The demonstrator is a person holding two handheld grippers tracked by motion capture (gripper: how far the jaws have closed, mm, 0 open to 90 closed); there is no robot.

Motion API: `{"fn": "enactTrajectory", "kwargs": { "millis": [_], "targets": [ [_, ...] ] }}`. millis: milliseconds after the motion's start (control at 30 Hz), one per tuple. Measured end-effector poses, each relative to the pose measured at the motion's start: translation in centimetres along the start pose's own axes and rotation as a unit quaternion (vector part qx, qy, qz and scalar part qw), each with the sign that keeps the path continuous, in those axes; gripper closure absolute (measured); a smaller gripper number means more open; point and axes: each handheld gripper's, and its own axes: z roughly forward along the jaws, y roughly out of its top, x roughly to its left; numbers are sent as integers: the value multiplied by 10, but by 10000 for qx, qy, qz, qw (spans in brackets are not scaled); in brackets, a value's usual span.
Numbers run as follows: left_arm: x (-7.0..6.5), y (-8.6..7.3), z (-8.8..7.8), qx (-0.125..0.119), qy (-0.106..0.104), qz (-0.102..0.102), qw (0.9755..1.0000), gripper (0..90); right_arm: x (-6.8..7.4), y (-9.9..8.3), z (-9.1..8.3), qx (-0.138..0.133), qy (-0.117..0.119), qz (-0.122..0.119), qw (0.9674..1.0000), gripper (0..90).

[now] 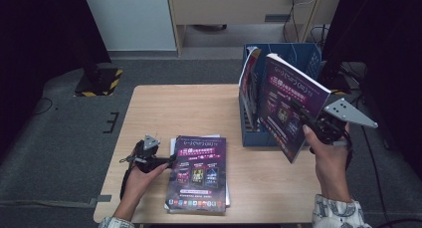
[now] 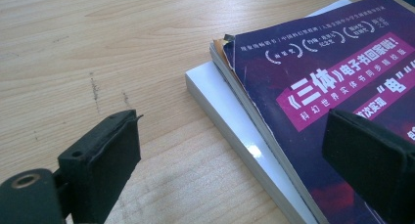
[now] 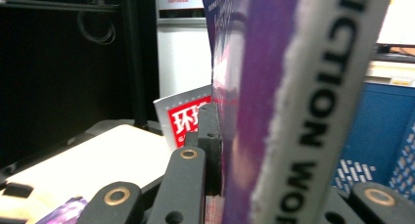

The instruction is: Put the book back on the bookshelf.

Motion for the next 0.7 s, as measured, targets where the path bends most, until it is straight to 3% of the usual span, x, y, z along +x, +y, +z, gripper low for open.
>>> {"fn": "enactTrajectory", "kwargs": {
  "millis": [300, 700],
  "targets": [
    [0, 0, 0, -1, 6, 1, 10000, 68, -11, -6, 3, -91, -394, 122, 9991, 828],
    [0, 0, 0, -3, 13, -16, 10000, 68, -16, -15, 13, -30, -710, 36, 9975, 828]
  ]
}}
